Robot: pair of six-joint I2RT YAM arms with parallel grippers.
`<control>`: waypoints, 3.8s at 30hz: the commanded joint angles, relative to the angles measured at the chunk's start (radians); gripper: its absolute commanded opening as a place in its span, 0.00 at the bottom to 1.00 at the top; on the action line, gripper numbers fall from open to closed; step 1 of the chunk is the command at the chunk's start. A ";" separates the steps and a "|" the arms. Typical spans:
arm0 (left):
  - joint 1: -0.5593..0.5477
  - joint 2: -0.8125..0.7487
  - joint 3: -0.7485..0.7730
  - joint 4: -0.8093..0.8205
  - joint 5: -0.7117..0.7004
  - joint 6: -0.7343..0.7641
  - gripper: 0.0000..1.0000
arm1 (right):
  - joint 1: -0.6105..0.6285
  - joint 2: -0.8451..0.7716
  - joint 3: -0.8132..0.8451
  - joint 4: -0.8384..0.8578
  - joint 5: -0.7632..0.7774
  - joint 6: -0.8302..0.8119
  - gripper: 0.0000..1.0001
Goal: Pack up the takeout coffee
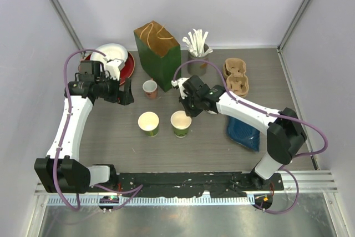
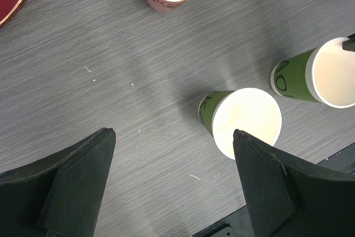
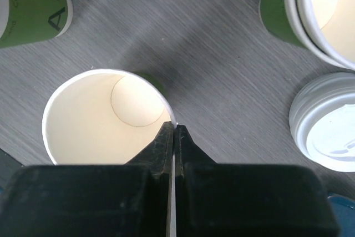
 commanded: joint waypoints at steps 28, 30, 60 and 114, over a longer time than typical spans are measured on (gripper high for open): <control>0.007 -0.030 0.005 -0.003 0.028 0.011 0.92 | -0.367 -0.075 -0.088 0.126 0.257 0.087 0.35; 0.007 -0.030 0.007 -0.006 0.028 0.010 0.92 | -0.383 -0.049 -0.076 0.132 0.257 0.074 0.36; 0.007 -0.018 0.011 -0.012 0.020 0.019 0.92 | -0.450 0.106 -0.105 0.170 0.127 0.057 0.26; 0.009 -0.046 0.035 -0.210 -0.083 0.099 0.93 | 0.019 -0.084 0.421 -0.209 0.014 0.258 0.01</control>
